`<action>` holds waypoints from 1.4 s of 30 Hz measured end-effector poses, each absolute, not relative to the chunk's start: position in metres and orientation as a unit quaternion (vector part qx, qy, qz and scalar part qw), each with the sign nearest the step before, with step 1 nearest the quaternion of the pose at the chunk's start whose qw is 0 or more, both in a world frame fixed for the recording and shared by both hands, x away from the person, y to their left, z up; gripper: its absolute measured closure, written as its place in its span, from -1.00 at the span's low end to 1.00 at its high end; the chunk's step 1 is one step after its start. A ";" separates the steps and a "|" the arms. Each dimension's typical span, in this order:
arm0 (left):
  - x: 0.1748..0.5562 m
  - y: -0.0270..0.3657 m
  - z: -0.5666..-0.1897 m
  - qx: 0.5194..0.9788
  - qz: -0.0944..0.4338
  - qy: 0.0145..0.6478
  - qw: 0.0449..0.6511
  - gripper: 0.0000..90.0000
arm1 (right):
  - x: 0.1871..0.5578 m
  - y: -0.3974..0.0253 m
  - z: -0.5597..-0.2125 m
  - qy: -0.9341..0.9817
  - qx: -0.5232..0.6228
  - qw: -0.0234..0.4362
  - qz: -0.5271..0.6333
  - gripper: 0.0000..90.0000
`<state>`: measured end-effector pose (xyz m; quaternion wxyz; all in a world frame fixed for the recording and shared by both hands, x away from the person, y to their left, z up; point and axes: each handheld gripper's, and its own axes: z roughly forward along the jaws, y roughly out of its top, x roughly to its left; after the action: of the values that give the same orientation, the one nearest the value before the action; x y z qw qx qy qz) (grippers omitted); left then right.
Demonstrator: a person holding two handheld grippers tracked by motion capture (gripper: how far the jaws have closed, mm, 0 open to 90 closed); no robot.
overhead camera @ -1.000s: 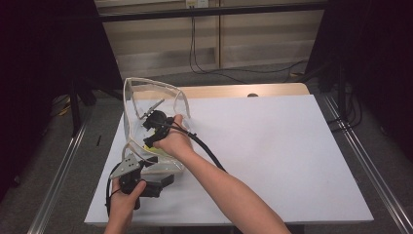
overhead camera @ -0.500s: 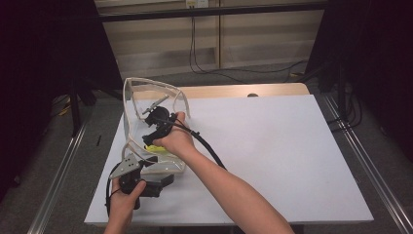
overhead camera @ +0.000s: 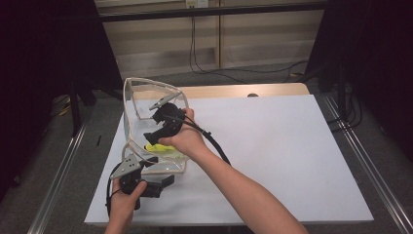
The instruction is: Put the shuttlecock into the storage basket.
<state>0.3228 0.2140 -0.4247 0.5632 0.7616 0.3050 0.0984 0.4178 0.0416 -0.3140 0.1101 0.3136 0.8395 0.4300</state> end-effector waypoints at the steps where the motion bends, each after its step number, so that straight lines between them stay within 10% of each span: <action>1: 0.323 0.214 -0.425 0.764 0.099 0.303 0.561 -0.93 | 0.417 0.039 -0.314 0.840 0.312 0.111 0.431 -0.63; 42: 0.324 0.211 -0.423 0.765 0.105 0.302 0.559 -0.93 | 0.389 -0.105 -0.302 0.788 0.322 0.108 0.513 -0.79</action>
<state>0.3239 0.2113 -0.4230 0.5585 0.7653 0.3023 0.1049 0.3889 -0.1052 -0.3018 0.1084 0.3218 0.7884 0.5130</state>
